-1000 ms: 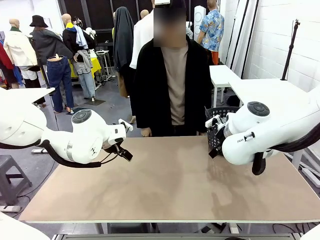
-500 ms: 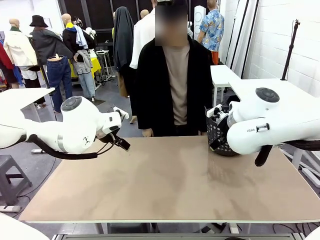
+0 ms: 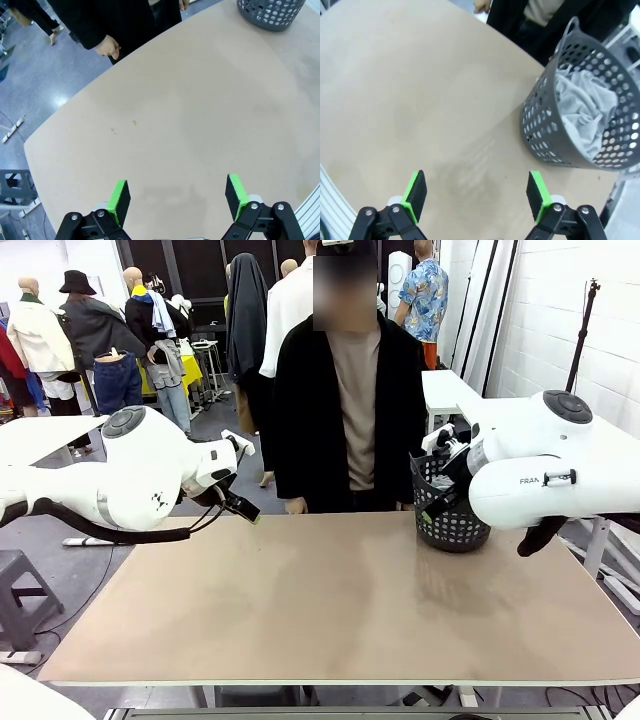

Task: Fold the training pants.
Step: Grab both ends of the Training pants handed by a person.

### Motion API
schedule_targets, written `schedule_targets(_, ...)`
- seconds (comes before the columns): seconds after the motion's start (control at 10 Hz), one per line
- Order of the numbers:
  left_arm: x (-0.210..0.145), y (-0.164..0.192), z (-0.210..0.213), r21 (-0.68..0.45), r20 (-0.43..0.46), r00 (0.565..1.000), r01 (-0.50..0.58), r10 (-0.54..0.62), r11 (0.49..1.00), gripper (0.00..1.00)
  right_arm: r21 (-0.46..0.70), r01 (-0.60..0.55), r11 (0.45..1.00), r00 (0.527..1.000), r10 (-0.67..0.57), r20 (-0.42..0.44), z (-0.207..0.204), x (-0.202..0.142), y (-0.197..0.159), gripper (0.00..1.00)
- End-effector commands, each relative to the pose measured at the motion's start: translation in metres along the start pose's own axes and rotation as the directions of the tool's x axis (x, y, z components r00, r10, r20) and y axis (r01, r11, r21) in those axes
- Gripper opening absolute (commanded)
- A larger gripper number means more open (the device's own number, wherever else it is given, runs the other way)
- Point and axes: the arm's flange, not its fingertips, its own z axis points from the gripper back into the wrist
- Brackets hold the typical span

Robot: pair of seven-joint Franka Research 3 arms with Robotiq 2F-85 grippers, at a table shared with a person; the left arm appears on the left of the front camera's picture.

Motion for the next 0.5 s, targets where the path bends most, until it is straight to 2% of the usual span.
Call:
schedule_targets(0.0, 0.003, -0.003, 0.016, -0.012, 0.018, 1.0, -0.001, 0.001, 1.0, 1.0, 0.03, -0.017, 0.999, 0.999, 0.015, 0.036, 0.011, 0.005, -0.003, 1.0)
schedule_targets(0.4, 0.009, -0.011, 0.046, 0.012, 0.071, 0.997, 0.01, -0.011, 1.0, 1.0, 0.014, -0.016, 1.0, 0.996, 0.014, 0.092, 0.032, 0.008, 0.002, 1.0)
